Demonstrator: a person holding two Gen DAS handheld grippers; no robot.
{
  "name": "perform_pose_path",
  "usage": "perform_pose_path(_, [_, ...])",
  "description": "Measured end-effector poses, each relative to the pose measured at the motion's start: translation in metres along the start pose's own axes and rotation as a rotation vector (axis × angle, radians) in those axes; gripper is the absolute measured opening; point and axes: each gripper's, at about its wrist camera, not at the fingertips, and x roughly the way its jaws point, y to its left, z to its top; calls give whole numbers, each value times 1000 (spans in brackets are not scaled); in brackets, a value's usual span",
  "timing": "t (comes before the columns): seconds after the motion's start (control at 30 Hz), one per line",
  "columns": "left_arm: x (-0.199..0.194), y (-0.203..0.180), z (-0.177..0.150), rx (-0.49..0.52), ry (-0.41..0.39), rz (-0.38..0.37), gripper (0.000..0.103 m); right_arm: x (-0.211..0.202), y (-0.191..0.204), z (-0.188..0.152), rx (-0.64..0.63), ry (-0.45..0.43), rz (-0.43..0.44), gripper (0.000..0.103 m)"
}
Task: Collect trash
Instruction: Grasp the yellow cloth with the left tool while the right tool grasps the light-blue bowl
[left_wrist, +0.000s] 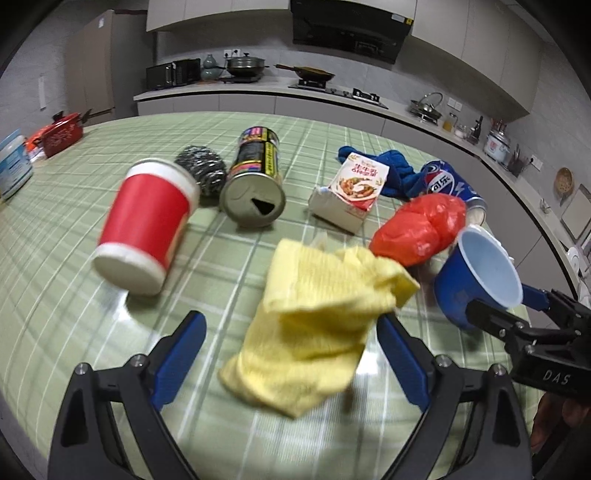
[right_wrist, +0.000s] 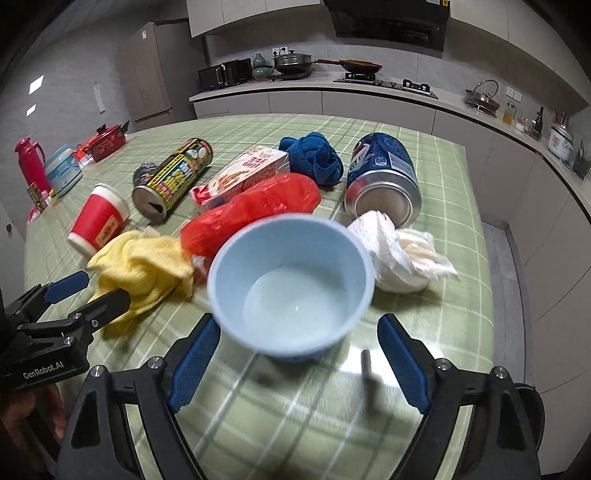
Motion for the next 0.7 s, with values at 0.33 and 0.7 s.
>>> perform_pose_path(0.33, [14, -3, 12, -5, 43, -51, 93, 20, 2, 13, 2, 0, -1, 78])
perform_pose_path(0.7, [-5, 0, 8, -1, 19, -78, 54, -3, -2, 9, -2, -47, 27, 78])
